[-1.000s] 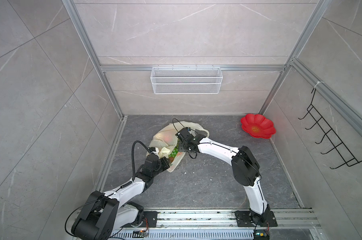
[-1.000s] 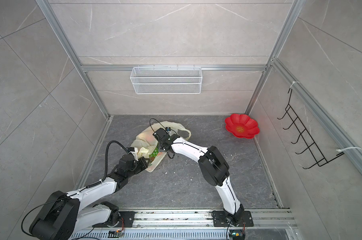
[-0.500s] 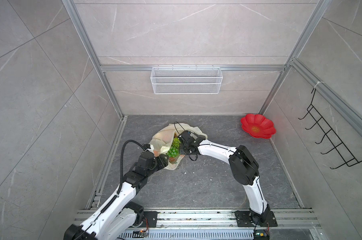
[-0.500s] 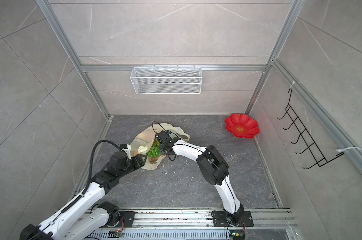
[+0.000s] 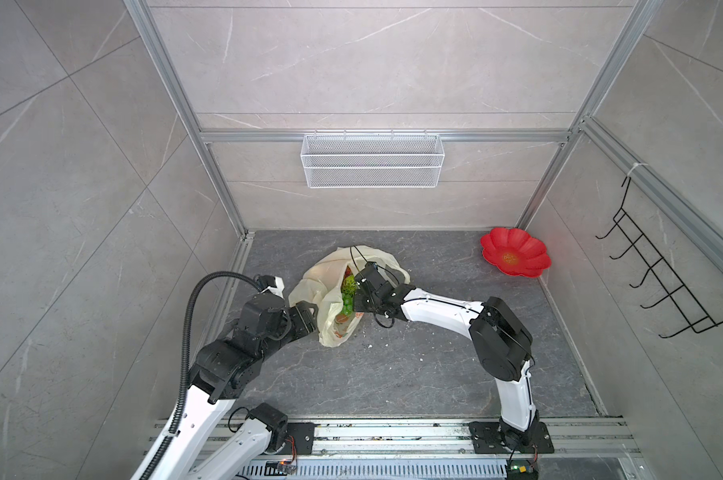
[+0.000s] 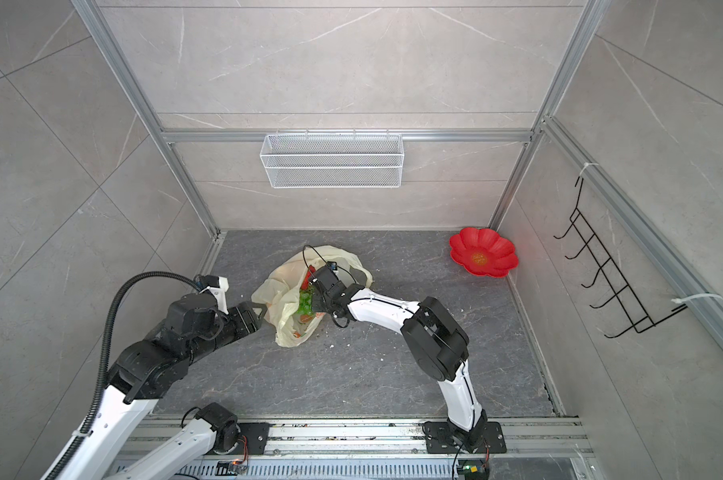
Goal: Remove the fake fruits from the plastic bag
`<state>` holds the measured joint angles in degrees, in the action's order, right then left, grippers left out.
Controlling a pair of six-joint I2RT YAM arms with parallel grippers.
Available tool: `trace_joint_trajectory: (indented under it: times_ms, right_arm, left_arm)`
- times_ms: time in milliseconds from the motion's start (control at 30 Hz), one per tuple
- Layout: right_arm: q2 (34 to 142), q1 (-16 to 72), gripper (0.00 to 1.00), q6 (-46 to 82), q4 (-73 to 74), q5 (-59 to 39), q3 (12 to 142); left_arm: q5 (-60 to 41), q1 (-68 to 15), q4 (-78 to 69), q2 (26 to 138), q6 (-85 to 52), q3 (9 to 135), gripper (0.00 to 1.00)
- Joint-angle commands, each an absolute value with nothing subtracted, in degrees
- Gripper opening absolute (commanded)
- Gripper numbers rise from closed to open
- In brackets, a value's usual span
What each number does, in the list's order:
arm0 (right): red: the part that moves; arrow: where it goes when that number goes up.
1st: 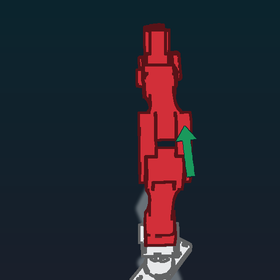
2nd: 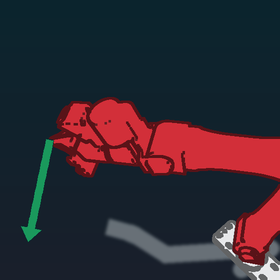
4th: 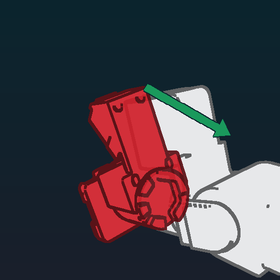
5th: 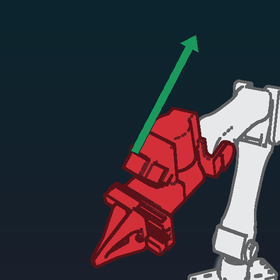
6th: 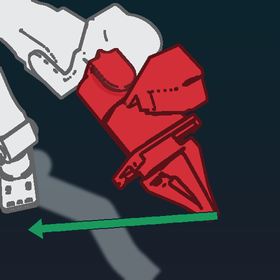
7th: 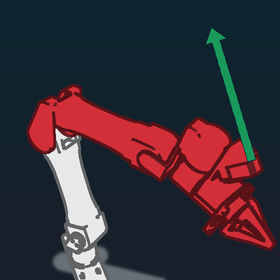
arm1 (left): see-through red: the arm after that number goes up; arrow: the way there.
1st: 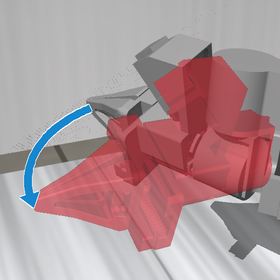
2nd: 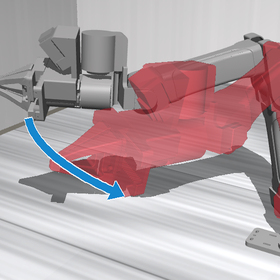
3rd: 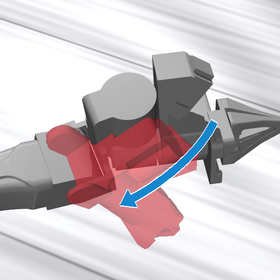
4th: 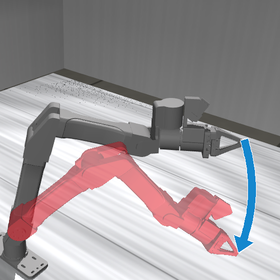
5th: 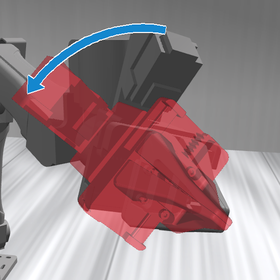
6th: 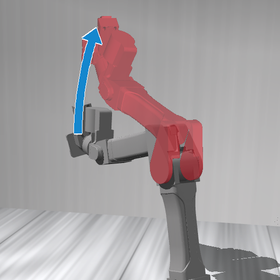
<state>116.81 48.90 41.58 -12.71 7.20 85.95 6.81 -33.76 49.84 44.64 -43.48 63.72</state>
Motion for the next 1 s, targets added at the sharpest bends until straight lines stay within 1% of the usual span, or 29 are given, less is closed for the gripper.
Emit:
trace_joint_trajectory:
  times_ms: [0,100,167,267,333,400,567,700,767,833,967]
  right_arm:
    - [114.36,48.95,0.05,41.56,-10.21,7.39,84.19]
    - [114.01,48.84,0.05,41.58,-10.22,7.78,84.06]
    - [113.76,48.92,0.05,41.57,-10.27,7.83,83.86]
    - [113.21,48.95,0.05,41.73,-10.01,7.91,83.14]
    - [112.73,48.95,0.05,41.79,-9.54,7.99,82.50]
    - [112.18,48.90,0.05,41.92,-9.17,8.33,81.87]
    - [110.81,48.87,0.05,42.28,-8.30,8.88,80.21]
    - [109.69,48.95,0.05,42.36,-7.56,8.80,78.86]
    - [109.16,48.93,0.05,42.36,-7.31,8.55,78.43]
    - [108.85,49.07,0.05,42.29,-6.88,8.26,77.91]
    - [109.31,49.91,0.05,42.52,-6.35,8.37,77.39]
  left_arm:
    - [11.27,-41.95,53.43,49.38,-43.18,69.03,0.62]
    - [12.57,-46.87,52.12,55.20,-43.91,70.48,0.62]
    - [12.77,-47.23,49.85,56.45,-45.11,69.16,0.60]
    - [11.44,-47.25,44.75,57.80,-46.90,65.70,0.55]
    - [11.81,-47.21,43.33,59.54,-48.17,64.64,0.47]
    - [13.18,-47.04,42.74,61.53,-49.01,63.76,0.42]
    - [13.77,-43.16,40.74,64.87,-49.34,60.77,0.39]
    - [16.53,-36.84,40.70,68.58,-48.19,58.46,0.35]
    - [18.33,-33.75,39.47,69.97,-47.32,57.35,0.36]
    - [18.38,-30.65,36.40,70.25,-46.06,56.20,0.39]
    - [16.72,-26.04,31.55,73.46,-43.64,56.49,0.52]
